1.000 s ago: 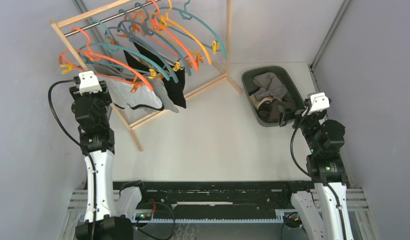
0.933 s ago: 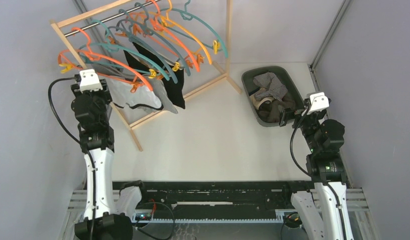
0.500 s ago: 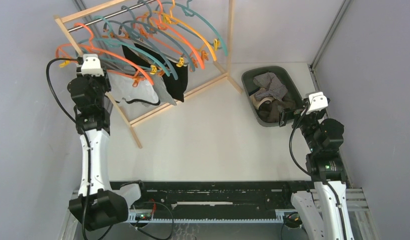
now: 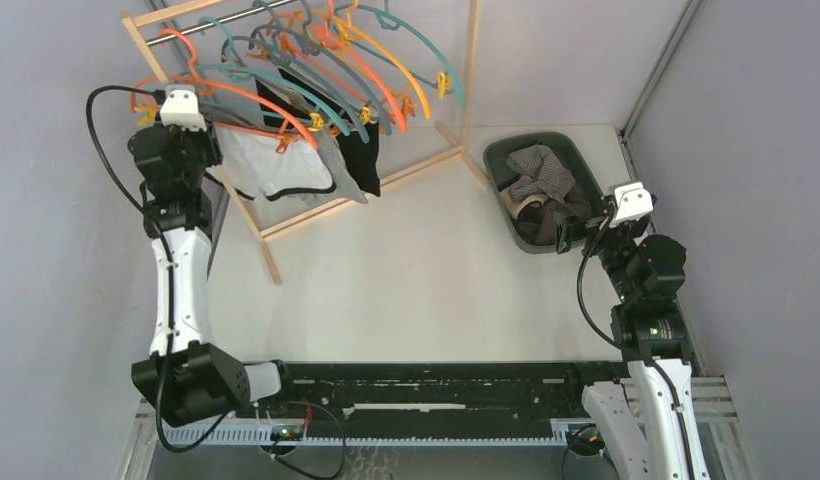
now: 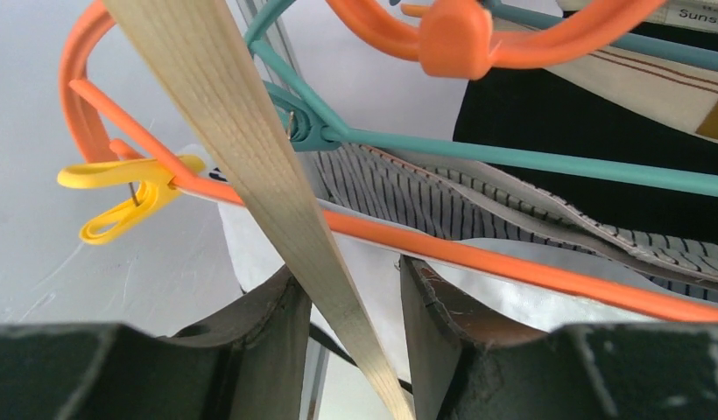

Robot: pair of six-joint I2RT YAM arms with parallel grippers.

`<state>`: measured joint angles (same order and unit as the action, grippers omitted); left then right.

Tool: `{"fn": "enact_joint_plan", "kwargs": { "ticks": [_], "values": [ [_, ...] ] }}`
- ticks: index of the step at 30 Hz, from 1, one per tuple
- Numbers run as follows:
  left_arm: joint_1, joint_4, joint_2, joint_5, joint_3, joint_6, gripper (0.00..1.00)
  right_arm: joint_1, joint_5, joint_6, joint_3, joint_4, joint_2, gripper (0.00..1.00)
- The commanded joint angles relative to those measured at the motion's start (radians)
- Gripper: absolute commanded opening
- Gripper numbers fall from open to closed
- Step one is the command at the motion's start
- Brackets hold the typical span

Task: Remove the underwear clipped to the hanger
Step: Pick up the hanger from the clothesline.

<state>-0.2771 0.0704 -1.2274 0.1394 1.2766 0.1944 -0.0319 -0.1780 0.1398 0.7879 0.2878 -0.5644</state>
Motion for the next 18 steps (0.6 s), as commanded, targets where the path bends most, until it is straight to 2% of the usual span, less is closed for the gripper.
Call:
{"fn": "enact_joint_plan", "kwargs": {
  "ticks": [1,4,10,13,18],
  "values": [
    [0.016,-0.053,-0.024,0.134,0.132,-0.051,0.45,-0.004,-0.012,0.015,0.001,-0.025,-0.004,1.00],
    [0.016,-0.038,0.027,0.103,0.103,-0.062,0.49,-0.003,-0.015,0.015,0.001,-0.024,-0.004,1.00],
    [0.018,0.053,0.241,0.003,-0.006,-0.078,0.64,-0.005,-0.030,0.015,0.001,-0.021,-0.002,1.00],
    [0.037,0.145,0.307,0.004,0.005,-0.102,0.71,-0.008,-0.032,0.016,0.002,-0.020,-0.005,1.00],
    [0.149,0.306,0.347,-0.037,0.099,-0.173,0.75,-0.009,-0.032,0.017,0.002,-0.020,-0.006,1.00]
  ]
}}
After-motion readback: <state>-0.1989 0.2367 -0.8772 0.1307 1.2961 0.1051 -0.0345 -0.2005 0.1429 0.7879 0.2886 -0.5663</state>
